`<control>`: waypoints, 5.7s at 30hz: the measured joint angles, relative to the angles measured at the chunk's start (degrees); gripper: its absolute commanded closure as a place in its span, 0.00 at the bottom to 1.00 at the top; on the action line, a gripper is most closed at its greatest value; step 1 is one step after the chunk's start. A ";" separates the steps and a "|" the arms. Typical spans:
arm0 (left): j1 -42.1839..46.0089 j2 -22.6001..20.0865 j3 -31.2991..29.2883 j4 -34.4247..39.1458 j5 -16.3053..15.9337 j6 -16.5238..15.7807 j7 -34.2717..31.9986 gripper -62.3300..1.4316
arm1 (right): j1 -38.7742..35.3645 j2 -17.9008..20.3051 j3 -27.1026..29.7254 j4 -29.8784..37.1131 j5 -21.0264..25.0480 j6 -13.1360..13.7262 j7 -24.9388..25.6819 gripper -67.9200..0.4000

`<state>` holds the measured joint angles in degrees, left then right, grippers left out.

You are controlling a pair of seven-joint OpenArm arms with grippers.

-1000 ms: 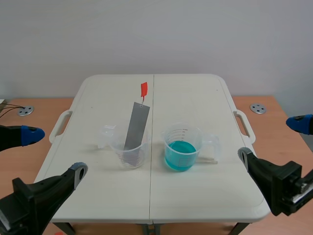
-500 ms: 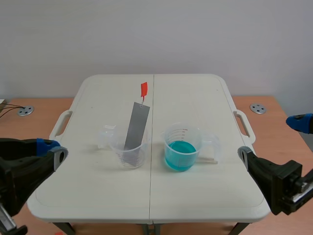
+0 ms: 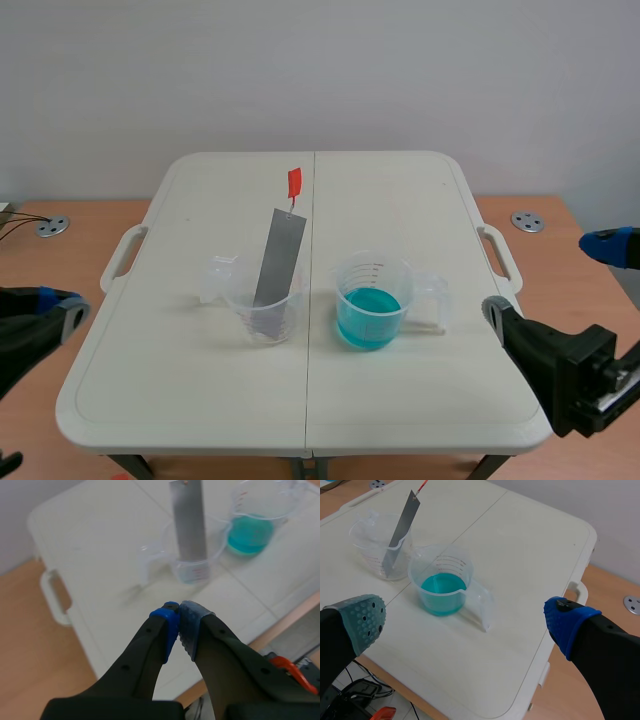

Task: Hold the metal plate by the orange handle, dip it into the blue solution, take it out and point at it, then put the plate back in the beaker on the left.
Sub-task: 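Lift the metal plate out of the left beaker, then move the plate over the blue solution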

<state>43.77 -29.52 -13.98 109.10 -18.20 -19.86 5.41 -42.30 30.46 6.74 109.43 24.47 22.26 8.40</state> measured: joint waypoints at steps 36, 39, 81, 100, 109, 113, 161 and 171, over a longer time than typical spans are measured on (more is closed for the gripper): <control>4.22 11.58 -1.49 -40.68 22.45 -5.88 -0.15 0.97 | 31.15 -11.65 -21.33 -14.56 5.35 1.75 -8.48 0.02; 2.89 12.09 1.18 -43.12 24.22 -5.86 -1.25 0.97 | 33.70 -13.14 -21.90 -17.09 5.38 1.73 -8.83 0.02; -4.94 16.98 10.49 -54.14 28.70 -5.77 -3.74 0.97 | 64.70 -30.49 -30.86 -54.84 5.42 1.70 -14.80 0.02; -5.53 16.98 10.49 -54.12 28.70 -5.77 -3.56 0.97 | 67.98 -32.98 -30.86 -60.94 5.57 3.04 -16.85 0.22; -5.53 16.98 10.49 -54.12 28.70 -5.77 -3.56 0.97 | 67.98 -32.98 -30.86 -60.94 5.57 6.10 -16.37 0.49; -5.53 16.98 10.49 -54.12 28.70 -5.77 -3.58 0.97 | 67.98 -32.96 -30.86 -60.94 5.57 7.48 -15.74 0.51; -5.53 16.46 10.47 -55.23 28.70 -5.92 -4.04 0.97 | 64.28 -32.63 -36.30 -56.02 -6.86 16.15 -6.10 0.97; -5.53 16.48 10.47 -55.23 28.70 -5.92 -4.02 0.97 | 62.66 -31.26 -36.37 -50.05 -7.37 15.45 -6.12 0.97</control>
<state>38.24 -13.04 -3.51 53.87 10.50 -25.78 1.39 20.36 -0.80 -29.63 59.37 17.10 37.71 2.28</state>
